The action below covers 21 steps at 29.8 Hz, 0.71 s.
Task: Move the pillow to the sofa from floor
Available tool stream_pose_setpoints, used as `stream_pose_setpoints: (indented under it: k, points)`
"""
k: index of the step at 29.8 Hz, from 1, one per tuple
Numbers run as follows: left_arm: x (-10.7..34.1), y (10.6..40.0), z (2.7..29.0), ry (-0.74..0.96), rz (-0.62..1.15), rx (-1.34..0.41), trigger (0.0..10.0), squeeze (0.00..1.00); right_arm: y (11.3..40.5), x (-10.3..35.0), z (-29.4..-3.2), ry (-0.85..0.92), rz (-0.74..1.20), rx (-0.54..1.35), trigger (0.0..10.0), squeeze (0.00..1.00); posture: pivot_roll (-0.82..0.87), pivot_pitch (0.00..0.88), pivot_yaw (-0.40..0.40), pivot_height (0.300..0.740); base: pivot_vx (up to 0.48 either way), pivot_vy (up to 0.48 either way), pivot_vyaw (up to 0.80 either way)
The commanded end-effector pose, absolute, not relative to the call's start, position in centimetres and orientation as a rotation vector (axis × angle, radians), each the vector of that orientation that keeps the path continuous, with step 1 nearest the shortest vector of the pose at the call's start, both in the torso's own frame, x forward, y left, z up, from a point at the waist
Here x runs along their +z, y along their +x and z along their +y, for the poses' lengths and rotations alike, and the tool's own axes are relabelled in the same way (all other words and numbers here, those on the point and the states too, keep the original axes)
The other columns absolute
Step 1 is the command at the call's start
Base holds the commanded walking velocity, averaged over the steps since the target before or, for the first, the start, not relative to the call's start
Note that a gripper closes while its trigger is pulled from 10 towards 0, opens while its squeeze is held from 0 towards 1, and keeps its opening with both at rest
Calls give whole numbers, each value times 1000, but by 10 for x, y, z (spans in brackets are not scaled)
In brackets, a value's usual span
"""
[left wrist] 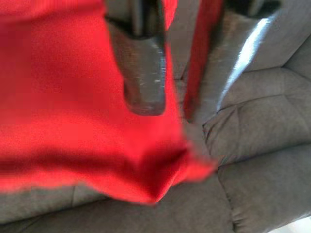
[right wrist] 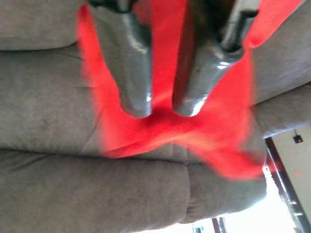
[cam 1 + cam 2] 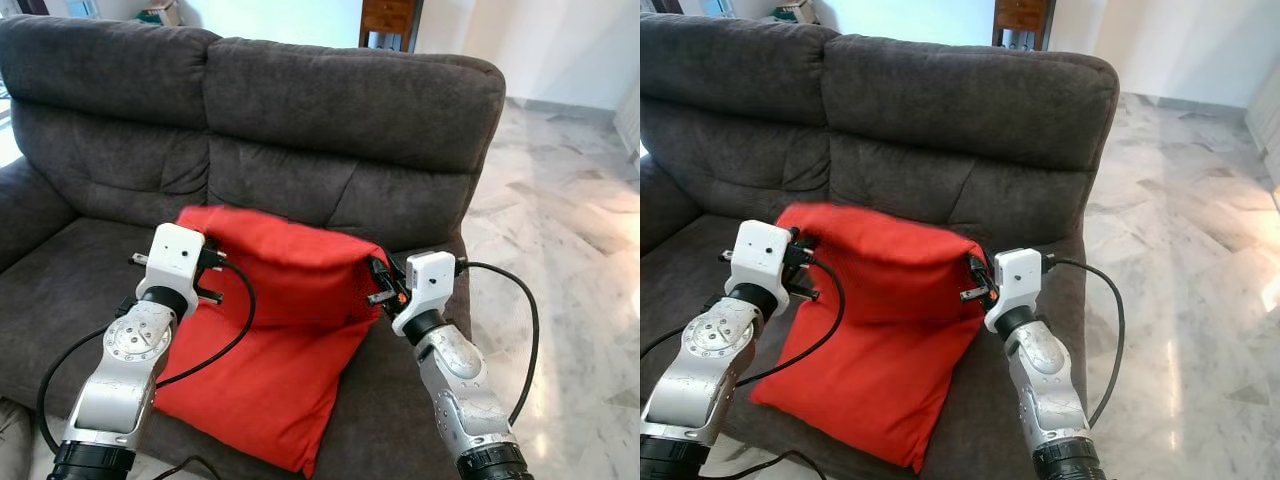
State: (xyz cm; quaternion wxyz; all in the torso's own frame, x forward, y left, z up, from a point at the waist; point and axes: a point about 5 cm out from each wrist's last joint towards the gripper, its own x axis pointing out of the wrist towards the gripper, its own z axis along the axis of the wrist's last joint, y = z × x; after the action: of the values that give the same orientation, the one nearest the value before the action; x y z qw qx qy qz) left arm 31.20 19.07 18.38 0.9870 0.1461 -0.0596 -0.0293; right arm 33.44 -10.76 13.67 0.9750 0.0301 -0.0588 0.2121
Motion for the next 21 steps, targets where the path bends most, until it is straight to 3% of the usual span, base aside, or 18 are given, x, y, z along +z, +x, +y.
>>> stream_pose_setpoints:
  k: [1,2,3,4,5,9,12,14,21]
  points:
    - [177,313,190,302,-95,-66,10000,988,336,136,-106,43,-119,418,10000,569,74,89,31,740,0,0,0]
    - [175,313,190,299,-86,-68,10000,988,336,136,-107,36,-118,412,10000,569,74,89,31,740,0,0,0]
    - [158,314,194,302,-30,-65,10000,463,338,130,-114,16,-93,349,10000,0,70,91,31,740,0,0,0]
    - [158,314,194,302,-30,-65,10000,463,338,130,-114,16,-93,349,10000,0,70,91,31,740,0,0,0]
    - [146,315,197,291,16,-61,10000,0,340,124,-122,7,-67,284,10000,0,70,91,31,740,0,0,0]
    - [127,314,203,318,81,-56,10000,0,340,106,-145,4,19,144,10000,0,68,91,34,740,0,0,0]
    - [90,308,215,318,216,-53,10000,0,326,66,-182,3,185,-53,10000,0,63,91,40,740,0,0,0]
    - [57,297,225,315,347,-43,10000,0,303,34,-203,7,310,-167,10000,0,49,84,44,740,0,0,0]
    - [-5,262,236,313,613,-33,10000,0,239,-25,-236,6,546,-348,10000,0,25,77,53,740,0,0,0]
